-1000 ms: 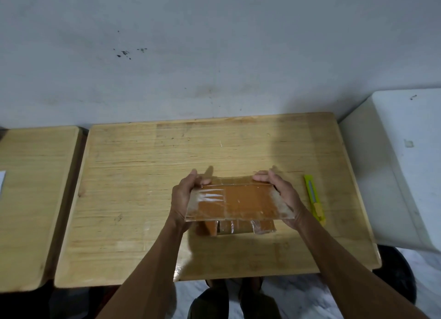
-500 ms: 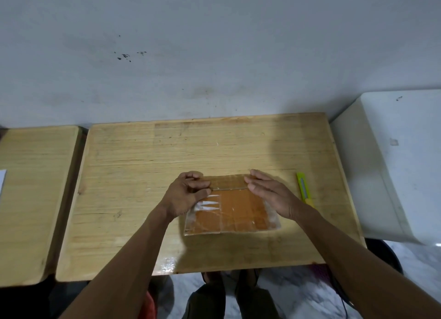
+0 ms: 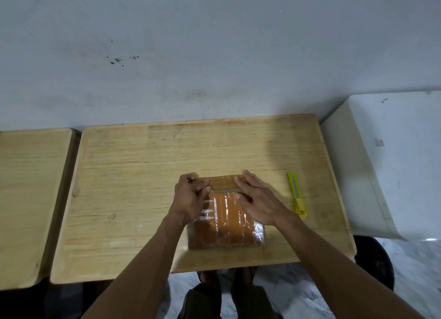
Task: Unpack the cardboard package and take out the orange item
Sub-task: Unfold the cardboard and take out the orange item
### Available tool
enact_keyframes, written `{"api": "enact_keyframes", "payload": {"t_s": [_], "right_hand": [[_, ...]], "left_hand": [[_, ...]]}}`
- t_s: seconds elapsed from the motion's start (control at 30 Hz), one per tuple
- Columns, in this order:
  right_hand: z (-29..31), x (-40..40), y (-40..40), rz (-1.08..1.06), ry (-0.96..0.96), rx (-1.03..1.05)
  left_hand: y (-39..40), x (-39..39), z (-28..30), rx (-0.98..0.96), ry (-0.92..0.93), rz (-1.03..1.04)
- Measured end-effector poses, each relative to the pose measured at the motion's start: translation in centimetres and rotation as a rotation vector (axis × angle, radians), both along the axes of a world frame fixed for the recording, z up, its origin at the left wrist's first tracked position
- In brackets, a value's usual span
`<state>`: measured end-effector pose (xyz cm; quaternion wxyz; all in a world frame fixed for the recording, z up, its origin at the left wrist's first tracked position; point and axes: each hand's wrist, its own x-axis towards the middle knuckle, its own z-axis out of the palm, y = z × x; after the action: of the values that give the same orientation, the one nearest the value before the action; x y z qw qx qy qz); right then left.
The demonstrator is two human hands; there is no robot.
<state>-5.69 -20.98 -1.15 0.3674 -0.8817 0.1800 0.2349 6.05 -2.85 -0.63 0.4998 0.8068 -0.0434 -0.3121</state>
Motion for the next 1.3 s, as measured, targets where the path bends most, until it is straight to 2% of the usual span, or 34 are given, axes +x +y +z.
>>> {"api": "enact_keyframes", "payload": {"t_s": [0.13, 0.2, 0.33, 0.43, 0.5, 0.63, 0.97, 1.1, 1.3], "right_hand": [[0.0, -0.1, 1.8, -0.021, 0.064, -0.226], [-0.2, -0.1, 2.7, -0.029, 0.028, -0.316], [-0.8, 0.2, 4.0, -0.053, -0.021, -0.376], [-2.1, -0.1, 5.3, -0.137, -0.105, -0.403], [-3.0, -0.7, 6.1, -0.174, -0.149, -0.444], [-3.9, -0.9, 6.6, -0.178, -0.121, -0.465], [-5.2, -0.3, 7.0, -0.19, -0.045, -0.478], [-5.8, -0.5, 7.1, -0.186, -0.043, -0.545], [-5.8, -0.4, 7.2, -0.198, -0.072, -0.538]], "left_hand": [[1.2, -0.8, -2.1, 0.514, -0.307, -0.311], [1.4, -1.6, -2.3, 0.613, -0.419, -0.383], [0.7, -2.5, -2.6, 0.563, -0.685, -0.405], [0.8, -3.7, -3.5, 0.51, -0.577, -0.397], [1.5, -4.7, -4.8, 0.541, -0.547, -0.406], [2.4, -5.9, -6.1, 0.645, -0.595, -0.463], [2.2, -6.1, -8.0, 0.645, -0.796, -0.374], [2.2, -6.2, -8.5, 0.604, -0.817, -0.361], [2.2, -6.1, -8.1, 0.613, -0.804, -0.375]]}}
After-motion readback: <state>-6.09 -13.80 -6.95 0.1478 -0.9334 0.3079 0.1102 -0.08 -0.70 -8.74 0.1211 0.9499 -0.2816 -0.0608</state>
